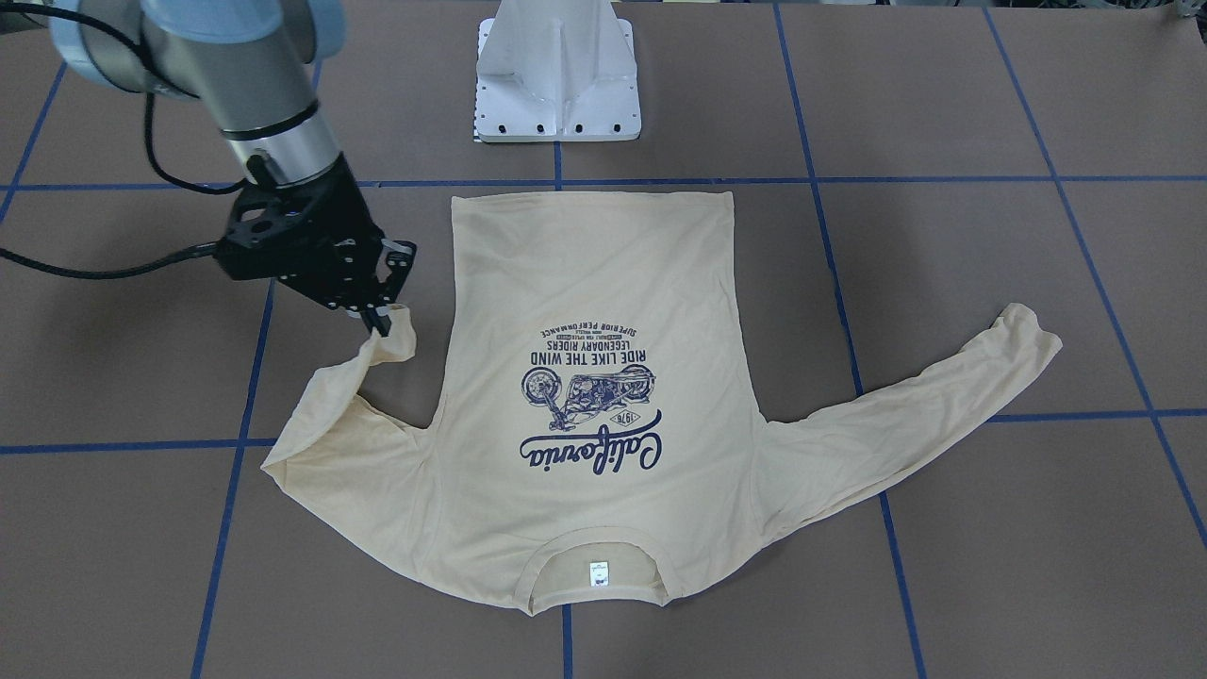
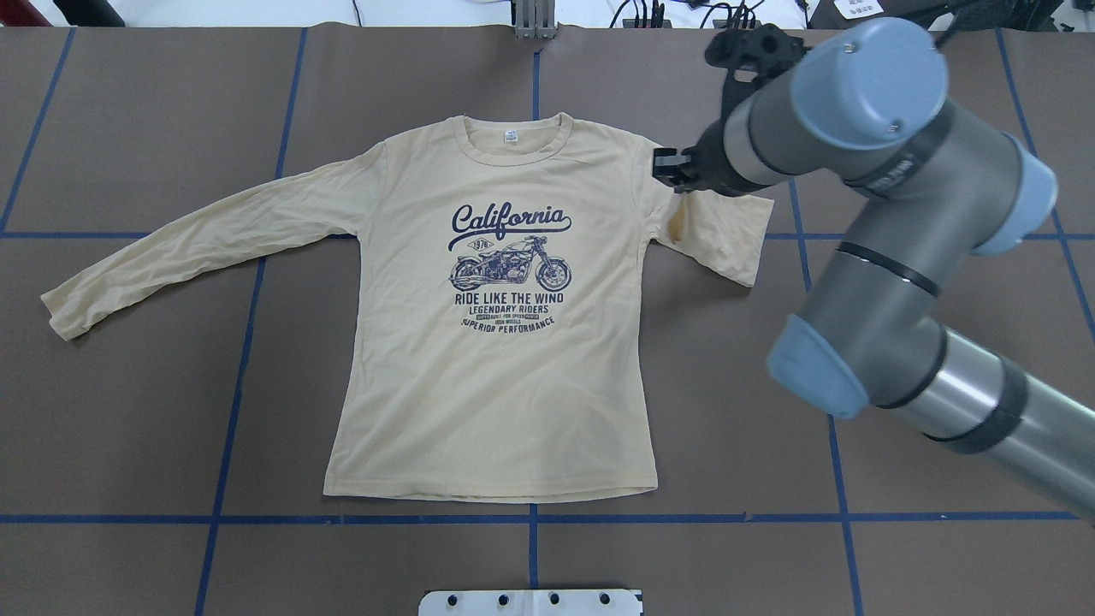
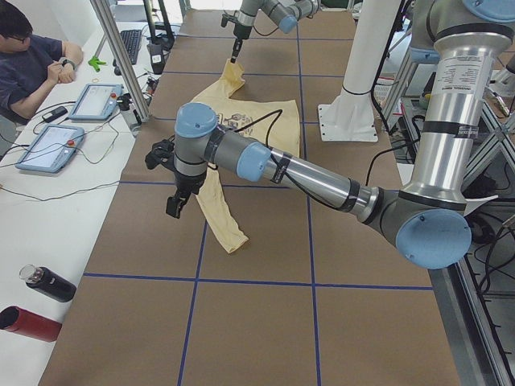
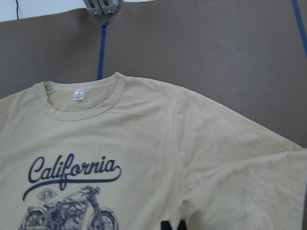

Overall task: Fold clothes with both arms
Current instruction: 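Carry the grasped sleeve across the shirt body toward the far shoulder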

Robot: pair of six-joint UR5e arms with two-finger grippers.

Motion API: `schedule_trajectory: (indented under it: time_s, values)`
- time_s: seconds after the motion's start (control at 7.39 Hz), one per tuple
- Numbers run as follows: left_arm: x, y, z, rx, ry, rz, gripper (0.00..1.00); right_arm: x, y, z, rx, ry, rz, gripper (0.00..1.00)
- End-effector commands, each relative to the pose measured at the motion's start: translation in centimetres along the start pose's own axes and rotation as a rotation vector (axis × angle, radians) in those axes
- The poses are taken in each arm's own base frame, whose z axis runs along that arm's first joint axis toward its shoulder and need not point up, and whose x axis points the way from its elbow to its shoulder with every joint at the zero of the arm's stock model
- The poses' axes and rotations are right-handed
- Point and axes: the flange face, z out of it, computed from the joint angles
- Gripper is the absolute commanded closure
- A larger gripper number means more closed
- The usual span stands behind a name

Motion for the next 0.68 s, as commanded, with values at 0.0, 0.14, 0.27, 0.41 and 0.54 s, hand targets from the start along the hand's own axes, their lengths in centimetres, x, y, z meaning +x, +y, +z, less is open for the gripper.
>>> schedule_trajectory:
  time_s: [0.0, 0.14, 0.27, 0.41, 0.54]
  values:
    - [-0.3, 0.1, 0.3, -0.006, 0.001, -0.006, 0.0, -11.0, -2.3, 2.2, 0.04, 0.016, 0.056, 1.0]
    - [-0.4, 0.1, 0.6, -0.008, 0.003, -0.006, 0.0, -15.8, -3.7, 3.3, 0.041, 0.016, 0.075, 1.0]
    - [-0.7, 0.1, 1.0, -0.001, 0.004, 0.0, 0.0, -21.0, -5.0, 5.1, 0.075, 0.007, 0.064, 1.0]
    - [-1.3, 0.2, 1.7, 0.003, 0.004, 0.004, 0.0, -24.8, -6.1, 6.4, 0.112, -0.006, 0.058, 1.0]
    - [-2.1, 0.4, 2.6, 0.011, 0.003, 0.009, 0.0, -27.3, -5.1, 7.1, 0.127, 0.0, 0.042, 1.0]
